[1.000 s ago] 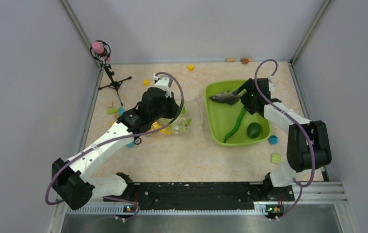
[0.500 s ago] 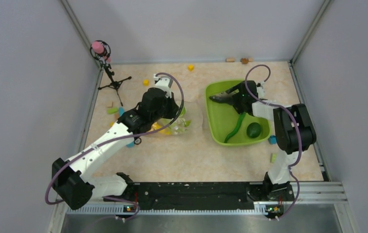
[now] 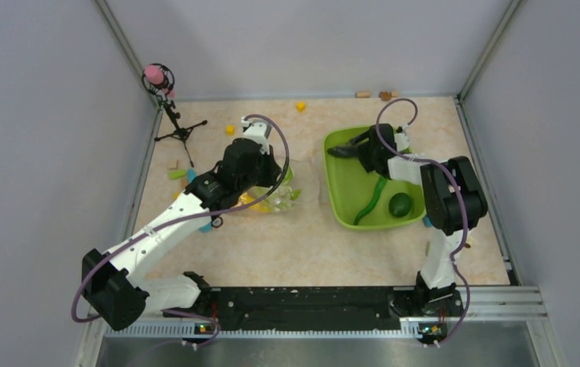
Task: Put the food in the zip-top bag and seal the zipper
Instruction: Pick up the fake fish from the bin.
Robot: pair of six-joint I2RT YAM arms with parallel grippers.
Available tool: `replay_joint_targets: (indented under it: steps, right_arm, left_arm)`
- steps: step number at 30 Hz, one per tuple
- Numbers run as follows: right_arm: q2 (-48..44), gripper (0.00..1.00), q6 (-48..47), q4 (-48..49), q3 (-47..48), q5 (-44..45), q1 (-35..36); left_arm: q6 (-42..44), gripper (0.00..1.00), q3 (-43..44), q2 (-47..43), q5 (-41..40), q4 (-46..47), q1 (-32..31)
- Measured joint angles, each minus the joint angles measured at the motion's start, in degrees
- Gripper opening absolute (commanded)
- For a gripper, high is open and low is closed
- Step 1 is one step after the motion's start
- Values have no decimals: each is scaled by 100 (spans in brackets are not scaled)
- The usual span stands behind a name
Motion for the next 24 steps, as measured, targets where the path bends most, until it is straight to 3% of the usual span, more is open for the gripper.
replay_joint_targets:
  steps: [9, 14, 18, 21, 24]
  right_arm:
    - [50, 52, -15, 151, -94, 426, 44]
    - [118, 15, -2, 393, -173, 490, 44]
    - [116, 10, 72, 920, -476, 522, 44]
    - [59, 0, 85, 1213, -664, 509, 46]
    - [-195, 0, 24, 1355, -946, 503, 70]
  left_arm:
    - [-2, 0, 0, 0, 2, 2, 11]
    - [0, 0, 0, 0, 4, 2, 28]
    - [0, 0, 0, 0, 4, 2, 33]
    - [-2, 0, 0, 0, 7, 2, 33]
    - [-2, 0, 0, -2, 42, 2, 37]
